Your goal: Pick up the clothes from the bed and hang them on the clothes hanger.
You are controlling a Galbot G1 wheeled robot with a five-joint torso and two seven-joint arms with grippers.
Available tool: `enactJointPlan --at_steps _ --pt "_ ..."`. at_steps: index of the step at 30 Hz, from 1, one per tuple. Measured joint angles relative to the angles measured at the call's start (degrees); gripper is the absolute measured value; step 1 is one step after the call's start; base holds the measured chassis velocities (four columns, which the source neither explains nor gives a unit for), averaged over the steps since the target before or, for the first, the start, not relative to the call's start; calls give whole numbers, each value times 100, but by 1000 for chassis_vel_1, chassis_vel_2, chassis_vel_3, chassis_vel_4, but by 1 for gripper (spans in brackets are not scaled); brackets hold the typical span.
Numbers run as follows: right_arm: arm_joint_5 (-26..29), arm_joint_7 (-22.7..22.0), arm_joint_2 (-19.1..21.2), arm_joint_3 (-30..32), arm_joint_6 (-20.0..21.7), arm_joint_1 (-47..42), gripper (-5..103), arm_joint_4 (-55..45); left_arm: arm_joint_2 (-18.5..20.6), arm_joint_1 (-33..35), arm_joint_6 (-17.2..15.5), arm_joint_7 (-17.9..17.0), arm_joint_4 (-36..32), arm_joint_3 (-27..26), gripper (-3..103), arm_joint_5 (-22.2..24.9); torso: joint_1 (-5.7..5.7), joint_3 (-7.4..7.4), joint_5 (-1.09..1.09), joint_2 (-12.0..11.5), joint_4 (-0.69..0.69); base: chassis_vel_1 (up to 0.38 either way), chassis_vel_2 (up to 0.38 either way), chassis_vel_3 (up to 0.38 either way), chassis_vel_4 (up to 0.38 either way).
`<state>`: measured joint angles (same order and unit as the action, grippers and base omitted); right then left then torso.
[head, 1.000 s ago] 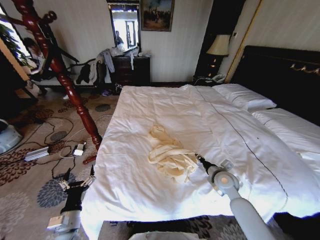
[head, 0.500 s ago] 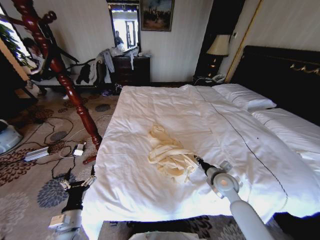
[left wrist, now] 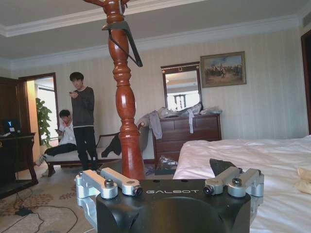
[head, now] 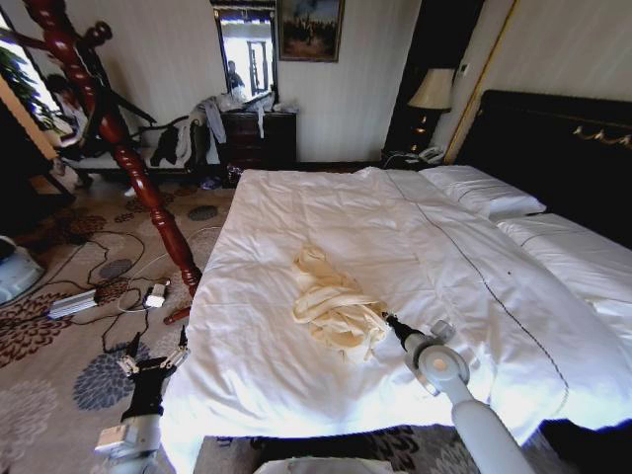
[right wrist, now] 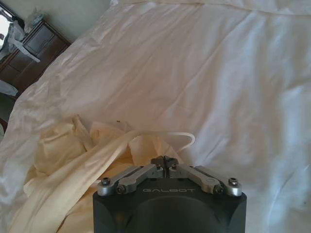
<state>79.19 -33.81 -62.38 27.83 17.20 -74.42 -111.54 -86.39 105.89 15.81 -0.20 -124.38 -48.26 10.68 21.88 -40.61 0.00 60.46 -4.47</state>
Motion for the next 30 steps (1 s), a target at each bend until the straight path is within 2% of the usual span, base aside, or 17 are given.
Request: enactJointPlan --at_steps 6,11,16,19,21,23,24,27,29,30 --pt "-148 184 77 -5 -213 -42 0 -38 -8 33 1 0 -49 1 100 -9 0 0 1 0 0 0 0 0 0" --pt "-316 375 301 3 -428 -78 0 -258 -10 55 4 0 -87 -1 100 -10 0 0 1 0 0 0 0 0 0" --pt "-374 618 718 78 -623 -154 0 -794 -14 65 5 -2 -115 3 100 -8 0 0 1 0 0 0 0 0 0" --pt "-56 864 1119 222 -761 -54 0 -1341 0 72 5 -3 -141 3 100 9 0 0 1 0 0 0 0 0 0" --pt "17 922 1220 254 -791 5 0 -1432 5 76 5 -3 -149 2 100 12 0 0 0 0 -1 0 0 0 0" --pt "475 1244 1682 488 -935 501 0 -1782 15 106 5 -4 -199 -3 100 23 0 0 1 0 1 0 0 0 0" --pt "475 1244 1682 488 -935 501 0 -1782 15 106 5 -4 -199 -3 100 23 0 0 1 0 1 0 0 0 0" --pt "1219 1627 2281 761 -1120 1398 0 -1975 18 140 5 -5 -263 -11 100 31 0 0 0 0 0 0 0 0 0" --pt "1357 1681 2380 788 -1161 1609 0 -1978 18 143 6 -5 -271 -12 100 32 0 0 0 0 0 0 0 0 0" --pt "1659 1758 2547 819 -1234 2070 0 -1964 17 151 6 -5 -284 -17 100 34 0 0 0 0 0 0 0 0 0"
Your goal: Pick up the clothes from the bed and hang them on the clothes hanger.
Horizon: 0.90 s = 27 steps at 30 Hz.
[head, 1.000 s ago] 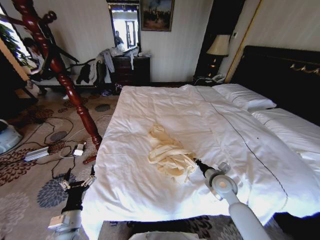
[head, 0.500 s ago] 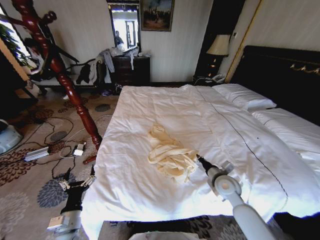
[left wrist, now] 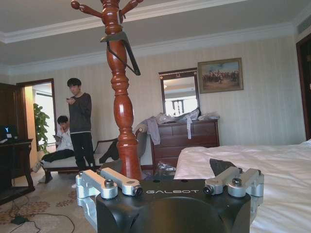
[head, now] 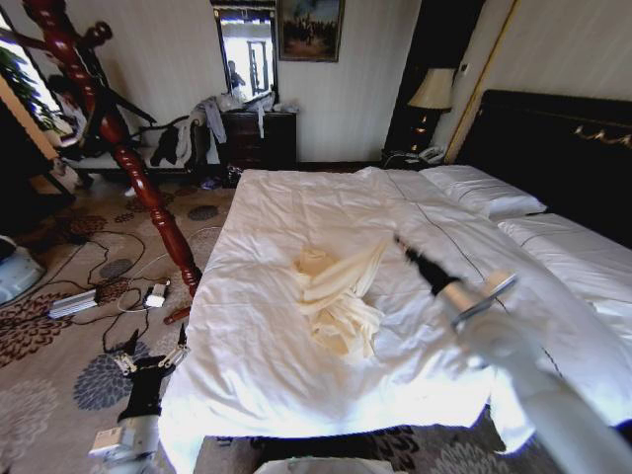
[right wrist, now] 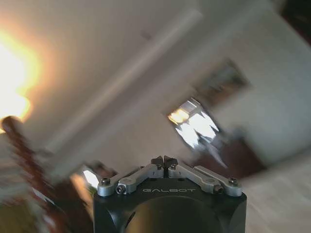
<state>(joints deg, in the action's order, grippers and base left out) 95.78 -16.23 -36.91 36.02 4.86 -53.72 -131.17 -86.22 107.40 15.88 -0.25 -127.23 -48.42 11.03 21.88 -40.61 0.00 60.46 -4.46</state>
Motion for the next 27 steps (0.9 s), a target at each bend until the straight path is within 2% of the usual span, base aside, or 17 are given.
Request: enactJointPlan --at_steps 2,3,4,7,10,12,14,15,17,18,23,27 --pt "473 16 218 -15 -168 1113 0 153 -5 10 13 -1 -24 -7 100 5 0 -1 0 0 2 0 0 0 0" --pt "561 11 257 -28 -205 1367 0 198 -8 12 17 -1 -28 -8 100 6 0 0 -2 0 3 0 0 0 0" --pt "561 11 257 -28 -205 1367 0 198 -8 12 17 -1 -28 -8 100 6 0 0 -2 0 3 0 0 0 0" --pt "795 1 422 -64 -327 2279 0 442 -14 17 23 -3 -47 -6 100 8 0 0 -1 0 -1 0 0 0 0" --pt "788 13 483 -64 -340 2492 0 496 -2 20 14 -5 -82 20 100 37 0 0 0 0 -1 0 0 0 0" --pt "410 21 597 -108 -324 2453 0 445 58 37 -76 -9 -177 116 100 196 0 0 0 0 0 0 0 0 0" --pt "-266 33 686 -207 -218 2194 0 339 124 40 -113 -7 -192 186 100 227 0 0 -1 0 -1 0 0 0 0" --pt "-266 33 686 -207 -218 2194 0 339 124 40 -113 -7 -192 186 100 227 0 0 -1 0 -1 0 0 0 0" --pt "-1250 16 703 -433 -21 1625 0 176 239 21 -130 31 -131 286 100 218 -1 0 1 0 -1 0 0 0 0" --pt "-1493 -23 661 -509 62 1439 0 149 289 14 -142 53 -94 334 100 219 -1 0 0 0 0 0 0 0 0" --pt "-2064 -61 449 -767 212 995 0 242 527 -45 -229 93 88 478 100 356 -1 0 0 0 1 0 0 0 0" --pt "-2571 32 336 -1040 249 675 0 474 932 -159 -439 106 287 692 100 796 -1 0 -1 0 0 0 0 0 0"
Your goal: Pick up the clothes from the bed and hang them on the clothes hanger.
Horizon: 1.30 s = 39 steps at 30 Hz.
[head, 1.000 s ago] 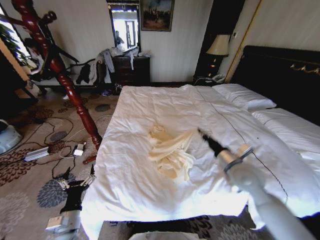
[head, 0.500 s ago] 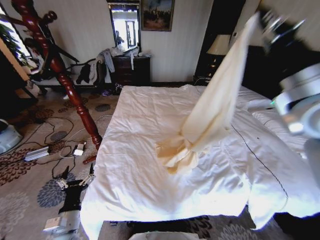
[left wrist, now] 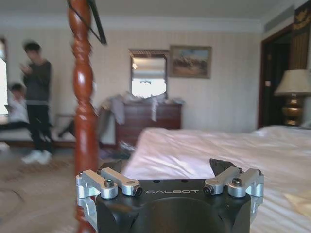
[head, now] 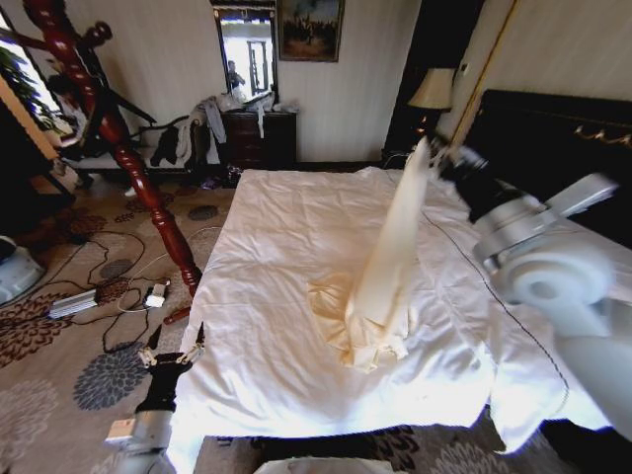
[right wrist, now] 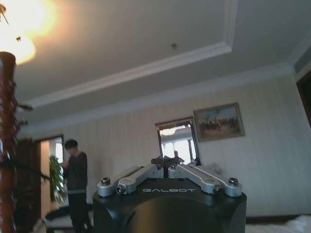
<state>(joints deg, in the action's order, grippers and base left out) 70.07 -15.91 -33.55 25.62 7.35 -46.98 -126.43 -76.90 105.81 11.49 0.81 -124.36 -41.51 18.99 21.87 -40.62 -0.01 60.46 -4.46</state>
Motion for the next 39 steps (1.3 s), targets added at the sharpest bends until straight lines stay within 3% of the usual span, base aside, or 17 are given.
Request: enactJointPlan --at_steps 7,14,18,20,24,27,31,32,34,36,39 --pt "-265 80 -338 -497 -78 149 0 314 1004 -799 -450 -3 615 874 100 975 0 0 -1 0 1 0 0 0 0" --pt "-245 282 -342 -911 -333 267 0 590 1296 -1910 -582 37 1478 1962 100 1398 1 -1 1 0 0 0 0 0 0" --pt "-156 340 -322 -1132 -473 397 0 811 964 -2894 -696 -74 2300 2933 100 1550 1 -1 1 -1 0 0 0 0 0" --pt "-142 343 -311 -1162 -491 416 0 839 866 -3090 -721 -100 2437 3100 100 1607 1 0 1 0 -1 0 0 0 0" --pt "-115 356 -240 -1244 -557 463 0 949 283 -3799 -908 -251 2869 3733 100 1914 2 -1 3 -1 -2 0 0 0 0" --pt "-111 356 -217 -1241 -561 454 0 954 53 -3907 -1062 -349 2858 3902 100 2115 2 0 2 -1 -1 0 0 0 0" --pt "-115 354 -155 -1182 -563 371 0 948 -264 -3946 -1605 -769 2422 4239 100 2544 2 0 3 -1 -1 0 0 0 0" --pt "-119 353 -140 -1162 -563 343 0 942 -299 -3931 -1801 -941 2205 4365 100 2566 2 0 3 0 -1 0 0 0 0" --pt "-121 352 -135 -1152 -563 333 0 938 -307 -3923 -1893 -1028 2097 4431 100 2562 2 0 3 0 -1 0 0 0 0" --pt "-134 350 -129 -1127 -563 303 0 920 -299 -3933 -2268 -1351 1715 4674 100 2407 1 1 3 0 0 0 0 0 0" --pt "-154 351 -134 -1122 -563 284 0 916 -269 -4026 -2422 -1542 1609 4823 100 2306 0 1 2 0 0 0 0 0 0"
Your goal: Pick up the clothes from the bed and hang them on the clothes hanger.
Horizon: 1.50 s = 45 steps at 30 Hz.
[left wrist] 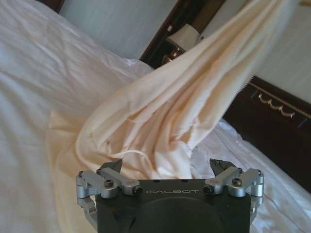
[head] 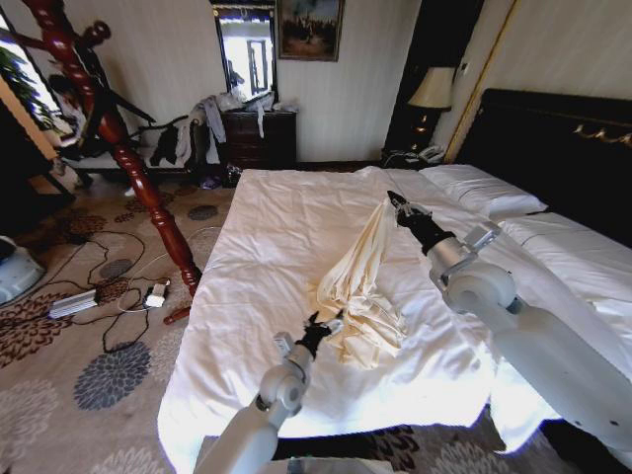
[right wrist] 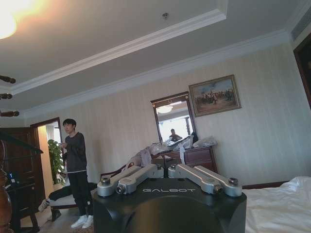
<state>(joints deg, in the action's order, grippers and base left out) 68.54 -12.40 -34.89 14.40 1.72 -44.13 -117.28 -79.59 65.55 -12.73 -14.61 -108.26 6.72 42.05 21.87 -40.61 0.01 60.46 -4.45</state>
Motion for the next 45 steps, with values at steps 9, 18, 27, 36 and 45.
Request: enactJointPlan --at_steps 9,18,27,36,45 --pt "-86 19 -113 -98 -20 44 0 90 156 -704 -134 79 579 816 100 -491 1 0 -1 0 -1 0 0 0 0" --pt "-128 17 -99 -90 -20 -15 0 69 438 -1062 -424 11 874 1270 100 -48 0 0 -1 0 -1 0 0 0 0" --pt "-126 2 -62 3 -20 -91 0 14 49 -1030 -356 -134 1152 1023 85 386 0 0 -1 0 -1 0 0 0 0" --pt "-123 -16 6 42 -19 -179 0 -68 -77 -1054 -278 -50 1413 887 53 477 0 0 -1 0 -1 0 0 0 0" --pt "-131 -24 47 56 -18 -222 0 -97 -114 -1145 -235 46 1608 671 15 422 1 -1 -1 0 -1 0 0 0 0"
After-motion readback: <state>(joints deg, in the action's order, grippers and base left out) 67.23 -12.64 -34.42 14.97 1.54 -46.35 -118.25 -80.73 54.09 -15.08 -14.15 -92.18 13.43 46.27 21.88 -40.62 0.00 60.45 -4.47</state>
